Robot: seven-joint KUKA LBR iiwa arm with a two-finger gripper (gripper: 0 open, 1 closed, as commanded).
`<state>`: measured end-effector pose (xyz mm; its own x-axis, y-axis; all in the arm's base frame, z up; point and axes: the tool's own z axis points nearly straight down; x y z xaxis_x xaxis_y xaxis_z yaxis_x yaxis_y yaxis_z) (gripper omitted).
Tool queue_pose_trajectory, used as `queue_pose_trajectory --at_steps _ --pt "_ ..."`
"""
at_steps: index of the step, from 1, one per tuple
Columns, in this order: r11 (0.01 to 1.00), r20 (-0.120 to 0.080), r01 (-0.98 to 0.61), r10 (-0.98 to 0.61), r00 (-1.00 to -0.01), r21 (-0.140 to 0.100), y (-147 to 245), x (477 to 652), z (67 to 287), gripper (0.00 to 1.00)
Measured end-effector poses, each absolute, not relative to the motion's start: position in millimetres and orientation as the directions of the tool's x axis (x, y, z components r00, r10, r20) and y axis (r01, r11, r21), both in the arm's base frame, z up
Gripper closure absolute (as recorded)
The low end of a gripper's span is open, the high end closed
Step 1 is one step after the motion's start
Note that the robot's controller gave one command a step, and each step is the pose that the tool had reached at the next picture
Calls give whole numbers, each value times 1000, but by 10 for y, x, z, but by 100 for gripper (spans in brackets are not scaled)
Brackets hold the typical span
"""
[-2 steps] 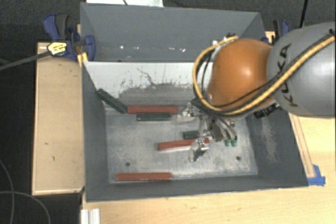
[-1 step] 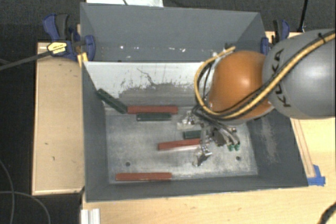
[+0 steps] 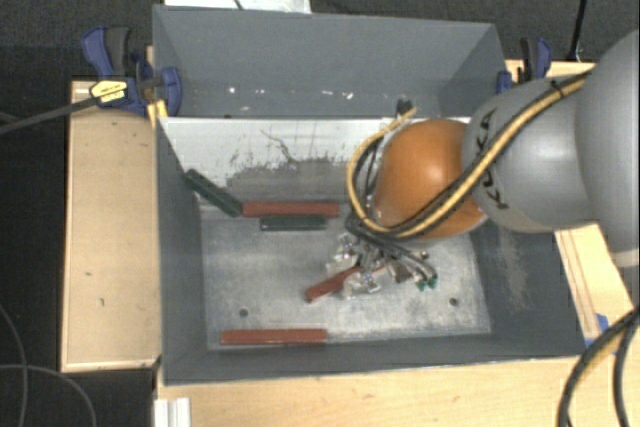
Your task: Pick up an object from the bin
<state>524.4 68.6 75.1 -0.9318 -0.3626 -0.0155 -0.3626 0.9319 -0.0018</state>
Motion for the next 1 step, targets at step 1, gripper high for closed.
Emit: queue_pose_trajectory --at_steps 1 --pt "932 -15 -361 -361 -932 -2 687 5244 751 100"
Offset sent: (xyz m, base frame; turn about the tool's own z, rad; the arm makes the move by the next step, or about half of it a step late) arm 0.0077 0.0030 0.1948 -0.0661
